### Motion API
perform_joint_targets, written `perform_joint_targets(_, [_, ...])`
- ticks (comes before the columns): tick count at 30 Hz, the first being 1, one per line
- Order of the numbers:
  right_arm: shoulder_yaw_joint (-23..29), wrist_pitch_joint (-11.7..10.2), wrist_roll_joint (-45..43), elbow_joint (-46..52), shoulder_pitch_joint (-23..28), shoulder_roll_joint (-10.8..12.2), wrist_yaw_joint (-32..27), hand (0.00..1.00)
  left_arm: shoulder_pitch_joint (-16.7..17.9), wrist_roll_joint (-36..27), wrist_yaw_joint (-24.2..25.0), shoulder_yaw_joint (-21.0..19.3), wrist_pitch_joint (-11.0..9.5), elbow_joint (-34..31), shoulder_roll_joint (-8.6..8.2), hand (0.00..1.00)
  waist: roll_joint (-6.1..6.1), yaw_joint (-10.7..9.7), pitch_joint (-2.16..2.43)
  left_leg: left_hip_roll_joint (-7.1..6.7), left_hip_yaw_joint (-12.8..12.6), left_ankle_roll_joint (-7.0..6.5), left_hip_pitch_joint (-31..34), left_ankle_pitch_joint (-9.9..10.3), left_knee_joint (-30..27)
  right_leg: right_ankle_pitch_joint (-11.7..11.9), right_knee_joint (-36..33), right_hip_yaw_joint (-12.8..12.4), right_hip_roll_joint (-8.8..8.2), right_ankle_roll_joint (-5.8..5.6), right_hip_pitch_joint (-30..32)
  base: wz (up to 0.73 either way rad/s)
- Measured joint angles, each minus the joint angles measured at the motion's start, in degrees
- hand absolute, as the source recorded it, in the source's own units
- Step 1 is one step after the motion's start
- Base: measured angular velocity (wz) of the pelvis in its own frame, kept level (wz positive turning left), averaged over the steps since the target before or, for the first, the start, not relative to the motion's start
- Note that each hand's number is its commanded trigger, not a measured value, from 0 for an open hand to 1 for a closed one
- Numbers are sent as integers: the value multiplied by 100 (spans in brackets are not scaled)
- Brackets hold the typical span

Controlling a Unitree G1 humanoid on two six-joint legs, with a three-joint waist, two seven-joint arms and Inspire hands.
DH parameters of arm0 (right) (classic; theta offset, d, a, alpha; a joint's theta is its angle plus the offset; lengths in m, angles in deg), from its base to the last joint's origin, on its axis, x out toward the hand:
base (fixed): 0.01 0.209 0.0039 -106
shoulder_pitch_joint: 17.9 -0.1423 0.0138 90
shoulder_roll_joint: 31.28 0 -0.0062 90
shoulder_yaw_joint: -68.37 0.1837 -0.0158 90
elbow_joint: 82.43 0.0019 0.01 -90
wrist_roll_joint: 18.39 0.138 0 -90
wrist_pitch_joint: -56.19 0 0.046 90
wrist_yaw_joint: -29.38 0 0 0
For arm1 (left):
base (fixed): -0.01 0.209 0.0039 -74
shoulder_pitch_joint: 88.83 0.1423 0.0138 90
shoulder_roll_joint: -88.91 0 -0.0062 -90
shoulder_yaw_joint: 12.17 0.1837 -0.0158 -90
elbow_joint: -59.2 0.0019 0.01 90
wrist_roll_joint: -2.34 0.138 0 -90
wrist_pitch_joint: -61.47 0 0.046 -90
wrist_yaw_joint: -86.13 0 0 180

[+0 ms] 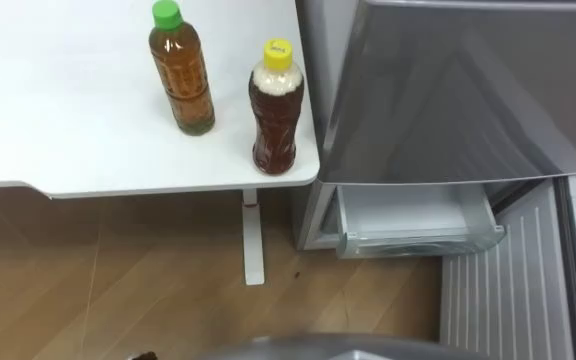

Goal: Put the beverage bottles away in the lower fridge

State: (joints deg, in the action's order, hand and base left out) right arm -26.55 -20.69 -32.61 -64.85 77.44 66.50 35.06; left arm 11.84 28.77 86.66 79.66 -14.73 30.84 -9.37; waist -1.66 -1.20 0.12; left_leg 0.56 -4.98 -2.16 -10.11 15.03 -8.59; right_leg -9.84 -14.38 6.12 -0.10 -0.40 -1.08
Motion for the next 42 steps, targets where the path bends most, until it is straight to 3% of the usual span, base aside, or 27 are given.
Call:
perform_joint_targets(8, [0, -110, -176, 100, 3, 0, -95, 0, 14, 18, -41, -29, -14, -7, -14, 0, 21, 0, -38, 40, 31, 14, -4, 29, 4, 5, 69, 4, 32, 11, -46, 2])
perform_joint_targets(21, [43, -105, -73, 109, 98, -3, -127, 0, 38, -241, -648, -397, -92, -98, -39, 0, 48, 30, -28, 62, 58, 15, 27, 30, -7, -11, 71, 58, 26, 20, -29, 1])
perform_joint_targets(27, [46, -104, -52, 28, 95, -3, -146, 0, 64, -997, -940, -529, -129, -100, -42, 0, 75, 38, -12, 50, 56, 17, 36, 29, -13, -10, 113, 96, 34, 22, -50, 0])
perform_joint_targets(29, [28, -69, -48, -53, 114, 0, -150, 0, 119, -1504, -1067, -625, -126, -86, -47, 0, 79, 55, -10, 54, 60, 18, -34, 28, -15, -9, 140, 98, 39, 22, -130, 0])
perform_joint_targets(30, [28, -53, -48, -74, 111, 0, -150, 0, 149, -1661, -1110, -643, -126, -65, -49, 0, 59, 60, -23, 55, 60, 18, -51, 29, -13, -9, 148, 114, 36, 22, -154, 0])
perform_joint_targets(36, [143, 24, -51, -210, 95, 4, -141, 0, 160, -3061, -1448, -1092, -140, 20, -56, 0, 52, 143, -27, 59, 94, 18, -80, 29, -8, -12, 149, 156, 24, 23, -199, 3])
perform_joint_targets(42, [172, 18, 71, -224, 163, -4, -181, 0, 182, -4528, -2114, -1697, -251, -134, -48, 0, 85, 288, -13, 52, 137, 25, -104, 33, -6, -8, 137, 188, 28, 30, -218, 1])
